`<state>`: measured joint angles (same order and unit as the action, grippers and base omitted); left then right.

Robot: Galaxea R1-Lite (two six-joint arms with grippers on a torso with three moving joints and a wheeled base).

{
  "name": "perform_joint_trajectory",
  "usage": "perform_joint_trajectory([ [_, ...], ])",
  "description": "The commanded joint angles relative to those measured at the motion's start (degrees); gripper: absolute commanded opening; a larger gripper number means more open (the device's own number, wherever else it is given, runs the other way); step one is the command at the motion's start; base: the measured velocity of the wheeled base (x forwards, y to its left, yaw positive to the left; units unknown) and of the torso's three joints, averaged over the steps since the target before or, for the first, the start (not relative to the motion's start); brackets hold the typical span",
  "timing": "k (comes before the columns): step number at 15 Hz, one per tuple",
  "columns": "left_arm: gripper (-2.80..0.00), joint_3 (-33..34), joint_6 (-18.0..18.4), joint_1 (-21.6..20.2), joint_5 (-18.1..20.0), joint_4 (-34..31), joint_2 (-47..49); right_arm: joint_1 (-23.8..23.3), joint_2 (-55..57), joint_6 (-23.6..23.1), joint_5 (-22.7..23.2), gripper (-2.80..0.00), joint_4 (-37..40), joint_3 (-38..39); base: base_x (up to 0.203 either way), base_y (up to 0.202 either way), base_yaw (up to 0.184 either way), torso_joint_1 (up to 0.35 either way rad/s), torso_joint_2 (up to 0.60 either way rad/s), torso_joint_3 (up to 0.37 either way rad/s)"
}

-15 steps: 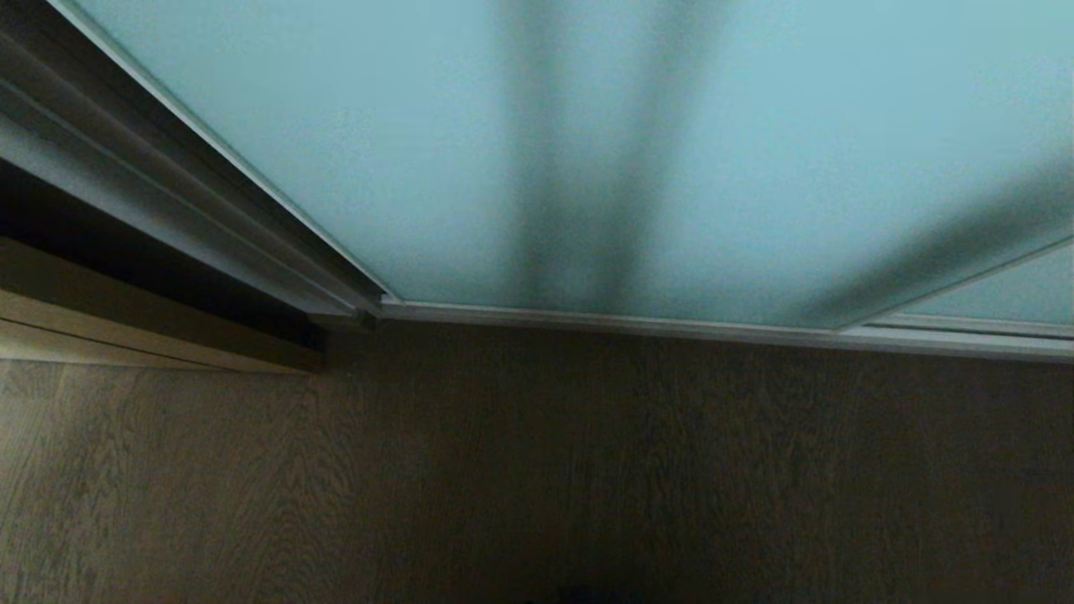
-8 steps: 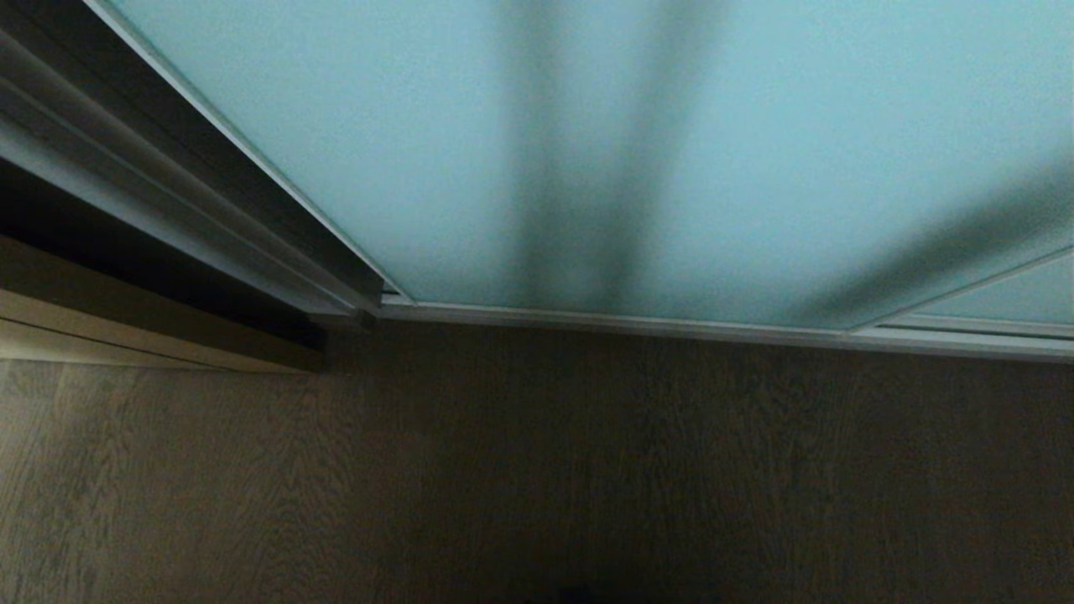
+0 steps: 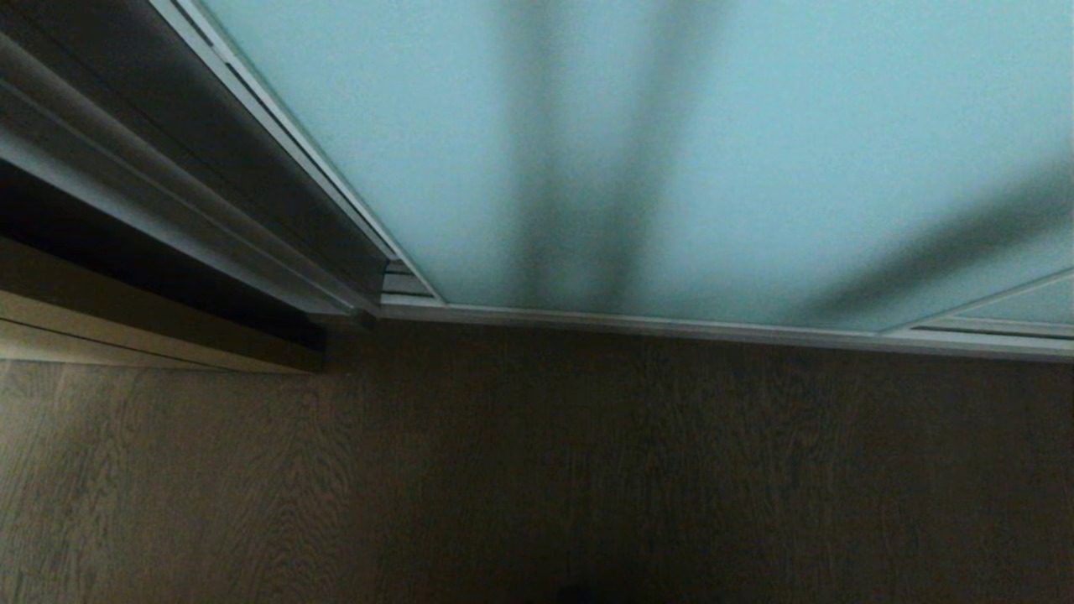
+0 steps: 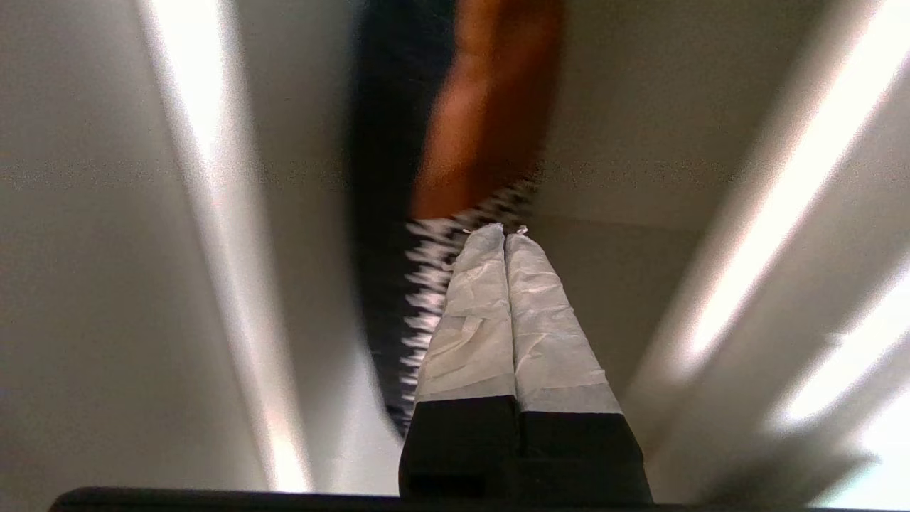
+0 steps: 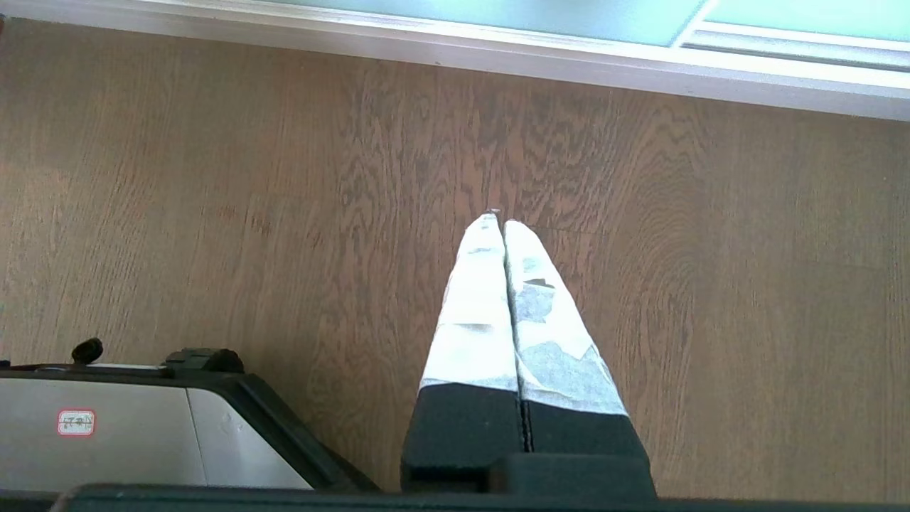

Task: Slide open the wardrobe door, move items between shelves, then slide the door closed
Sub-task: Open the door

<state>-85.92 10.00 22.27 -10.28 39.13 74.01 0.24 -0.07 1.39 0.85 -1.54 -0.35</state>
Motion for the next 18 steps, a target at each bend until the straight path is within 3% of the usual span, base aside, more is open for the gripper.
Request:
perform_joint_trajectory([
  [1, -2.8, -1.8, 0.1, 2.7, -0.1, 0.4, 3.1, 0.0, 0.1, 0.0, 0.0, -2.8, 0.0, 0.0, 0.0, 0.0, 0.0, 0.0, 0.0, 0.0],
  [6, -2.8, -6.7, 0.9, 9.5, -0.4, 0.8, 9.7, 0.0, 0.1, 0.1, 0.0, -2.8, 0.0, 0.0, 0.0, 0.0, 0.0, 0.0, 0.0, 0.0],
  [11, -2.8, -7.6, 1.8, 18.5, -3.5, 4.1, 16.4, 0.0, 0.1, 0.0, 0.0, -2.8, 0.0, 0.0, 0.0, 0.0, 0.0, 0.0, 0.0, 0.0],
  [16, -2.8, -17.3, 5.5, 26.1, -6.6, 8.0, 25.9, 0.0, 0.1, 0.0, 0.0, -2.8, 0.0, 0.0, 0.0, 0.0, 0.0, 0.0, 0.0, 0.0],
  [18, -2.8, -17.5, 5.3, 27.6, -6.7, 8.2, 26.0, 0.0, 0.1, 0.0, 0.0, -2.8, 0.0, 0.0, 0.0, 0.0, 0.0, 0.0, 0.0, 0.0],
])
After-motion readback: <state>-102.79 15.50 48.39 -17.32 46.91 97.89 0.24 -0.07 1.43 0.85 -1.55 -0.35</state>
